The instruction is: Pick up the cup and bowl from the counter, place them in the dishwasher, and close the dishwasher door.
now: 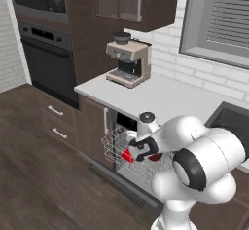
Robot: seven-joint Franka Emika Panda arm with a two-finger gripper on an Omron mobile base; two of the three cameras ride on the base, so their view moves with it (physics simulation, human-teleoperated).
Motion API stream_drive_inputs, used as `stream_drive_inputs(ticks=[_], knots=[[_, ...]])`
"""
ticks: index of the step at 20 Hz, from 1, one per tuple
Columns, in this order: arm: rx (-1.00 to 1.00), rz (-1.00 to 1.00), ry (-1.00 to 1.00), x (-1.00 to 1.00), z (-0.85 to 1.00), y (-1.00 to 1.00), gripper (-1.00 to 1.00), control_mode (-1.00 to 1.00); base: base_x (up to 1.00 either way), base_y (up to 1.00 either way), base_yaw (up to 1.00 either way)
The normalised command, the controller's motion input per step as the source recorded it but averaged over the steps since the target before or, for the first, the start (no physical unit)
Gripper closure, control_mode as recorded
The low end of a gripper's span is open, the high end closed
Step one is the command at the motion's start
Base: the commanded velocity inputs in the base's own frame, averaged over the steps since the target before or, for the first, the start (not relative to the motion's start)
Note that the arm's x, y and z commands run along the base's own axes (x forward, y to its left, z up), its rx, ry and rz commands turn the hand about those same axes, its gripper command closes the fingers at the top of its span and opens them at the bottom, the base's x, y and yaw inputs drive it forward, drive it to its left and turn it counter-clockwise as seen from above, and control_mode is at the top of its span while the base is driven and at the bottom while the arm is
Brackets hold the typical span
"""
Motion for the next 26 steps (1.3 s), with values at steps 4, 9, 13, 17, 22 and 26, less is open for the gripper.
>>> stream_drive_inputs(ticks=[4, 9, 13, 17, 22, 26], knots=[[-0.03, -0.11, 0.12, 0.36, -0.59, 0.00, 1.00, -1.00, 0.00, 0.00, 0.00], [-0.16, -0.22, 0.00, 0.22, -0.51, 0.05, 1.00, -1.00, 0.00, 0.00, 0.00], [-0.06, -0.14, 0.02, 0.67, -0.51, -0.09, 1.00, -1.00, 0.00, 0.00, 0.00], [0.00, -0.01, 0.11, 0.87, -0.57, -0.35, 1.00, -1.00, 0.00, 0.00, 0.00], [0.00, -0.03, 0.01, 0.41, -0.61, -0.20, 1.00, -1.00, 0.00, 0.00, 0.00], [-0.01, -0.07, 0.00, 0.45, -0.22, 0.00, 1.00, -1.00, 0.00, 0.00, 0.00]])
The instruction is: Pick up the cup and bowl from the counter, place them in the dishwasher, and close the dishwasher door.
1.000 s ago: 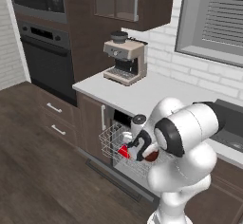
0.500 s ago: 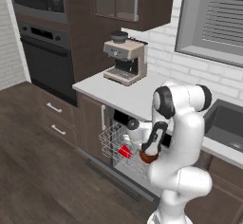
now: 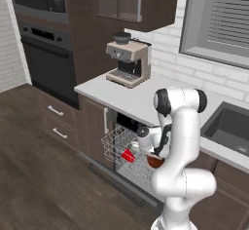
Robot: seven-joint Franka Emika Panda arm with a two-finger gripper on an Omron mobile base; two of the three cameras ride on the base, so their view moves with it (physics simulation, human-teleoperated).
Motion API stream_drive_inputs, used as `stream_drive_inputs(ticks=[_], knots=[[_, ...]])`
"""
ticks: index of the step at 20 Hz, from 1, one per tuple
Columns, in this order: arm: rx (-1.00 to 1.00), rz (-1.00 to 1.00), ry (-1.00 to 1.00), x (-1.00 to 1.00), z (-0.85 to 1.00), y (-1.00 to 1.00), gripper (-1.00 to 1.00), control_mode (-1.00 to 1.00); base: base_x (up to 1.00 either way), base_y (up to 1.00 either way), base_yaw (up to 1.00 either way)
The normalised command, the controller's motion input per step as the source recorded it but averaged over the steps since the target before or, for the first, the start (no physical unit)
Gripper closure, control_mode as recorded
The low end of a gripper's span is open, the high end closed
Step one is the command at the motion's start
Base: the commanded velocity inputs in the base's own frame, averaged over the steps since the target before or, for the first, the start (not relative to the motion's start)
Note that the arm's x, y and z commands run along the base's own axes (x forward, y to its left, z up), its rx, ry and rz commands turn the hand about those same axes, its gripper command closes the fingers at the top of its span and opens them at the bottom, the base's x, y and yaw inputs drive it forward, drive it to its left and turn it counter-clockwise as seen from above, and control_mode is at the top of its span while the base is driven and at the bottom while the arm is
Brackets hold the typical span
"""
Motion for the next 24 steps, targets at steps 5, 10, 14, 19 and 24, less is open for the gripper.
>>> stream_drive_inputs(ticks=[5, 10, 14, 19, 24], knots=[[-0.02, -0.07, 0.02, 0.56, -0.35, 0.00, 1.00, -1.00, 0.00, 0.00, 0.00], [0.00, -0.04, 0.06, 0.60, -0.63, 0.00, 1.00, -1.00, 0.00, 0.00, 0.00], [0.00, -0.02, 0.04, 0.69, -0.49, -0.07, 1.00, -1.00, 0.00, 0.00, 0.00], [0.00, 0.00, 0.05, 0.58, -0.45, -0.01, 1.00, -1.00, 0.00, 0.00, 0.00], [0.00, 0.00, 0.13, 0.11, -0.48, 0.00, 1.00, -1.00, 0.00, 0.00, 0.00]])
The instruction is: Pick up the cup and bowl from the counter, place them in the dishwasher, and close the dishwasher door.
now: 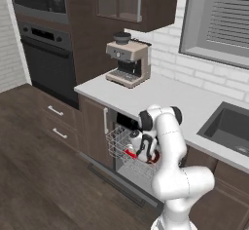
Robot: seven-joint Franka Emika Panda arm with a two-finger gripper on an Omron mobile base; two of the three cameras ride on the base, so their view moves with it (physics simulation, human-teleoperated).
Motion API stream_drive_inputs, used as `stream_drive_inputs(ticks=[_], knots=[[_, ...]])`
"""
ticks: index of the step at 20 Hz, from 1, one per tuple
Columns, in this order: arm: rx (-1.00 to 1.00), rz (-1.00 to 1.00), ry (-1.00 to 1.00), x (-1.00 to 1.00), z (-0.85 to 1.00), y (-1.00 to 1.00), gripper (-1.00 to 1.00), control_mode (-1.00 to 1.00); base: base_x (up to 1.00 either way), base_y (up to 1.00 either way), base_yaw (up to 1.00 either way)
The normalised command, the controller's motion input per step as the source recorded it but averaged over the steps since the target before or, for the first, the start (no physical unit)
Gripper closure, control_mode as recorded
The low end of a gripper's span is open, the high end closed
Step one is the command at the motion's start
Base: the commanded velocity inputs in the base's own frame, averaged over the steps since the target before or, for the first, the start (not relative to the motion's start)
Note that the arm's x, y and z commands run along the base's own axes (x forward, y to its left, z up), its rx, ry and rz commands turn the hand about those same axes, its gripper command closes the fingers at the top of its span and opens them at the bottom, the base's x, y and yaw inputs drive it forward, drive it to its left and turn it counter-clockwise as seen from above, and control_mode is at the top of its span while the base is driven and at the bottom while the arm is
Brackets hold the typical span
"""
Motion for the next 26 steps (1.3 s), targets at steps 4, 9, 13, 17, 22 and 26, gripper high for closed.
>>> stream_drive_inputs(ticks=[4, 9, 13, 17, 22, 26], knots=[[0.00, 0.00, 0.25, -0.15, -0.51, 0.23, 1.00, -1.00, 0.00, 0.00, 0.00], [0.00, 0.00, 0.04, -0.02, -0.06, 0.20, 1.00, -1.00, 0.00, 0.00, 0.00], [-0.09, -0.06, 0.00, -0.16, 0.02, 0.46, -1.00, -1.00, 0.00, 0.00, 0.00], [-0.14, -0.17, -0.08, -0.28, 0.20, 0.46, -1.00, -1.00, 0.00, 0.00, 0.00], [-0.13, -0.09, -0.12, -0.09, 0.34, 0.13, -1.00, -1.00, 0.00, 0.00, 0.00], [-0.05, -0.09, -0.12, -0.24, 0.61, 0.02, -1.00, -1.00, 0.00, 0.00, 0.00]])
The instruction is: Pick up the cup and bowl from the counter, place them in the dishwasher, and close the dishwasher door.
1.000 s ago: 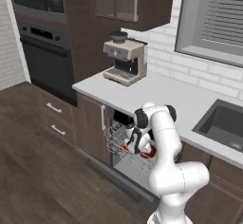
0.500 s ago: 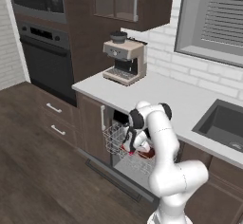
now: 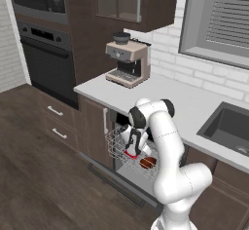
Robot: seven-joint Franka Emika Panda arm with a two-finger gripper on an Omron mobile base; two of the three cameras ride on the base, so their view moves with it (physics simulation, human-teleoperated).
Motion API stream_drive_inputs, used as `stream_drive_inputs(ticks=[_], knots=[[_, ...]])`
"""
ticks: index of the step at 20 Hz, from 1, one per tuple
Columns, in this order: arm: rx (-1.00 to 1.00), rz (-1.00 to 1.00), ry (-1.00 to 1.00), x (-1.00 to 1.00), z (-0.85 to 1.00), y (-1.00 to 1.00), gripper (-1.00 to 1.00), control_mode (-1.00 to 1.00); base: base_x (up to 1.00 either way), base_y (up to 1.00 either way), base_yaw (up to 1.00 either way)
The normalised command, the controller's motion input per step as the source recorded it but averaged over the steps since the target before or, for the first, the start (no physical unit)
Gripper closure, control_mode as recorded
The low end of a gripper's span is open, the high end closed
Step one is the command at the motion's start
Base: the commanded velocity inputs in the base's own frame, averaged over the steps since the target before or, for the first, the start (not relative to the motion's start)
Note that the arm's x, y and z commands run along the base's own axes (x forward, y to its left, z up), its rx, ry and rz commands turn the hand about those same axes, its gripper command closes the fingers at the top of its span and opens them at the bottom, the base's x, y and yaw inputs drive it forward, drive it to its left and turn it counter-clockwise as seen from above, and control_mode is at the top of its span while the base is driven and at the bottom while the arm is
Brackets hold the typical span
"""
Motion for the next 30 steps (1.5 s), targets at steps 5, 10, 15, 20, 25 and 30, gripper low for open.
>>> stream_drive_inputs(ticks=[5, 10, 15, 20, 25, 30], knots=[[-0.01, -0.07, -0.10, -0.36, 0.82, 0.12, -1.00, -1.00, 0.00, 0.00, 0.00], [0.05, -0.01, -0.01, -0.49, 0.70, 0.34, -1.00, -1.00, 0.00, 0.00, 0.00], [0.05, 0.00, -0.06, -0.31, 1.00, 0.24, -1.00, -1.00, 0.00, 0.00, 0.00], [0.02, 0.00, -0.12, -0.17, 1.00, 0.36, -1.00, -1.00, 0.00, 0.00, 0.00], [0.00, 0.00, -0.01, -0.01, 1.00, 0.47, -1.00, -1.00, 0.00, 0.00, 0.00], [-0.11, -0.11, 0.37, 0.15, 0.91, 0.10, -1.00, -1.00, 0.00, 0.00, 0.00]])
